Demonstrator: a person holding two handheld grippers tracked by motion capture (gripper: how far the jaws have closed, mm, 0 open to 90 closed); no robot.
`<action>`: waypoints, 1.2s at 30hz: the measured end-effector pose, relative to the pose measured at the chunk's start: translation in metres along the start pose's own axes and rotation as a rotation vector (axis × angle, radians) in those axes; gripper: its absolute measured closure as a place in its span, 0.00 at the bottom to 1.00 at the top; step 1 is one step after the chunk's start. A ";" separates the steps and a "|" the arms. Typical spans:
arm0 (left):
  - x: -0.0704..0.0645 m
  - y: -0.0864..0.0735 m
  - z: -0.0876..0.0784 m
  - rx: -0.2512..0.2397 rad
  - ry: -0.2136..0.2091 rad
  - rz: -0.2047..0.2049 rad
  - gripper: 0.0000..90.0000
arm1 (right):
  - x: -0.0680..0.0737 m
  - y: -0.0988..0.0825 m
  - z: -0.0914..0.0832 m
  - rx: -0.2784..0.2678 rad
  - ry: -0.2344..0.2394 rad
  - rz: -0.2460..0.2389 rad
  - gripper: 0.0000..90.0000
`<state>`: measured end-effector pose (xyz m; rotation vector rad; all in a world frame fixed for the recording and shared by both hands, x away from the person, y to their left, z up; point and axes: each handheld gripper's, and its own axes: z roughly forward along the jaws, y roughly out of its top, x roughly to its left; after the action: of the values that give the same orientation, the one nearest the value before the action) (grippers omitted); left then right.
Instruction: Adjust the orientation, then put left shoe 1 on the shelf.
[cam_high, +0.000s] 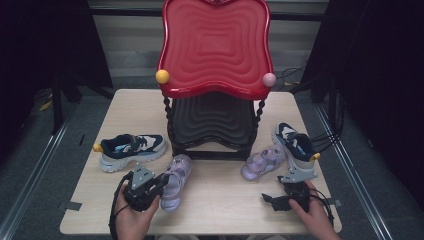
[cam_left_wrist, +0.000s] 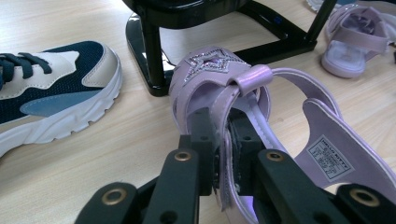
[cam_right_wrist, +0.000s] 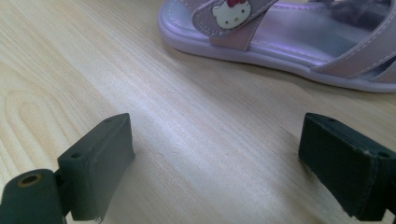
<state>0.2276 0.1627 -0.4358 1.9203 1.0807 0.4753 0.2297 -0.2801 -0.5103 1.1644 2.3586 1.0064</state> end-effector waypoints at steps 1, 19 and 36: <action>0.000 0.001 -0.001 0.005 -0.002 0.002 0.92 | 0.000 0.000 0.000 0.000 0.000 0.000 0.11; -0.005 0.019 -0.009 -0.018 -0.025 0.010 0.92 | 0.000 0.000 0.000 0.001 -0.002 0.005 0.11; -0.018 0.042 -0.019 -0.076 -0.029 0.049 0.92 | 0.000 0.000 0.000 0.000 -0.001 0.004 0.11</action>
<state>0.2262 0.1462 -0.3894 1.8850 0.9854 0.5075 0.2294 -0.2800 -0.5103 1.1694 2.3566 1.0061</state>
